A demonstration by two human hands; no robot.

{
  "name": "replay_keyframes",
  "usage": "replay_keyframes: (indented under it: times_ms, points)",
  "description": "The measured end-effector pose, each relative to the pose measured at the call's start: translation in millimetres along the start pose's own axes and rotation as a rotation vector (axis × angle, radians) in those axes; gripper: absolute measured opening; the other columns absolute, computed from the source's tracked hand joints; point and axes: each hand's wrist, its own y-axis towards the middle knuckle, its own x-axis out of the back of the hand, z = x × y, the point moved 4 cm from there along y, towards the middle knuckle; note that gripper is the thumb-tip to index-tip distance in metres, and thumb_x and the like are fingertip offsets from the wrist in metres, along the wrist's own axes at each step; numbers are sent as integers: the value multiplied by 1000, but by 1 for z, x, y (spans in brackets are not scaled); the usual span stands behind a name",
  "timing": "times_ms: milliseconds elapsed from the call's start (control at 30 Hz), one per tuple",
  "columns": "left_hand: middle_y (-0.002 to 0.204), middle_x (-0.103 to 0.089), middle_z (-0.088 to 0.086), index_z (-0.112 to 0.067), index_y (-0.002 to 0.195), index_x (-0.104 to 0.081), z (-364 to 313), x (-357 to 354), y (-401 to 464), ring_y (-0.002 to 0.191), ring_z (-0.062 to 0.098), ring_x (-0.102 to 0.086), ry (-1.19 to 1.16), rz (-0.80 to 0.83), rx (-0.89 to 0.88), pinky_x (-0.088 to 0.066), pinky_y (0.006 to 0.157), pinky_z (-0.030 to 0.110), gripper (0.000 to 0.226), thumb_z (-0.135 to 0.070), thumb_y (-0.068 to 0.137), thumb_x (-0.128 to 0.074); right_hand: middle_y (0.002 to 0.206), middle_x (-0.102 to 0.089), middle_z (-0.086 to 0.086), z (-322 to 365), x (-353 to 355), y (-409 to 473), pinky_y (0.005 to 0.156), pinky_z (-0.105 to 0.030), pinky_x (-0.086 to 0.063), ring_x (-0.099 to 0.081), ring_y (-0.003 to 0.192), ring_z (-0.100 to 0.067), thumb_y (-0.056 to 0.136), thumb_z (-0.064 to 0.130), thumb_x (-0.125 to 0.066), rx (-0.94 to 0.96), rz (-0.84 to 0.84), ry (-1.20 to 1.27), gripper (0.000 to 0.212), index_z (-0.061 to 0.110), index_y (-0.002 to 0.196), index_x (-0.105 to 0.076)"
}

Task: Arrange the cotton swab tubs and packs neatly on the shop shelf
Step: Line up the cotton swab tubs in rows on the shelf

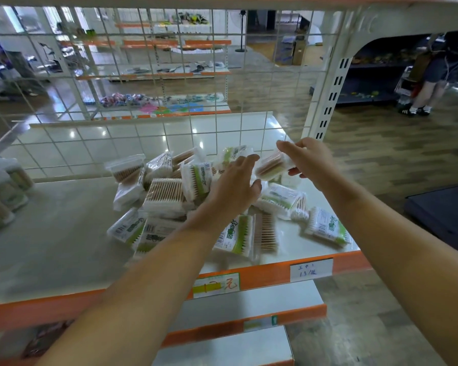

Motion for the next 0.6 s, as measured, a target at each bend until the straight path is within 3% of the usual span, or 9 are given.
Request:
replay_keyframes:
  times_ms: [100, 200, 300, 433, 533, 600]
  points:
    - [136, -45, 8, -13, 138, -35, -8, -6, -6, 124, 25, -43, 19, -55, -58, -39, 95, 35, 57, -29, 88, -60, 74, -69, -18, 15, 3, -13, 67, -39, -52, -67, 73, -32, 85, 49, -54, 53, -3, -104, 56, -7, 89, -63]
    - [123, -53, 7, -12, 128, -43, -17, -8, -14, 109, 23, -51, -19, -122, -64, -39, 76, 28, 55, -35, 83, -66, 65, -68, -14, 27, 3, -24, 59, -32, -50, -63, 56, -22, 87, 52, -49, 87, 24, -160, 57, -1, 73, -66]
    - [112, -57, 4, -12, 116, -46, -19, -7, -21, 98, 21, -54, -41, -154, -1, -33, 69, 26, 46, -33, 81, -68, 55, -66, -11, 35, 1, -30, 55, -29, -50, -61, 49, -19, 87, 57, -42, 134, 31, -240, 64, 2, 64, -66]
    - [107, -60, 3, -11, 112, -49, -15, 5, -27, 89, 15, -54, -228, -144, 31, -38, 68, 25, 40, -24, 80, -69, 53, -62, -10, 46, -1, -36, 40, -12, -40, -53, 37, -8, 91, 57, -35, 182, 89, -261, 66, 2, 65, -61]
    - [104, -62, 1, -13, 111, -50, -4, 19, -32, 94, 17, -59, -390, -112, 60, -51, 79, 34, 42, -22, 77, -72, 54, -61, -3, 56, -3, -45, 42, -11, -38, -49, 35, -1, 91, 58, -38, 256, 124, -137, 57, 8, 73, -60]
    - [101, -62, -2, -17, 108, -49, 4, 27, -38, 94, 14, -60, -469, -79, 65, -52, 80, 32, 41, -17, 75, -73, 57, -59, 2, 61, -8, -53, 44, -12, -38, -49, 39, 1, 89, 57, -44, 312, 148, -73, 47, 13, 82, -61]
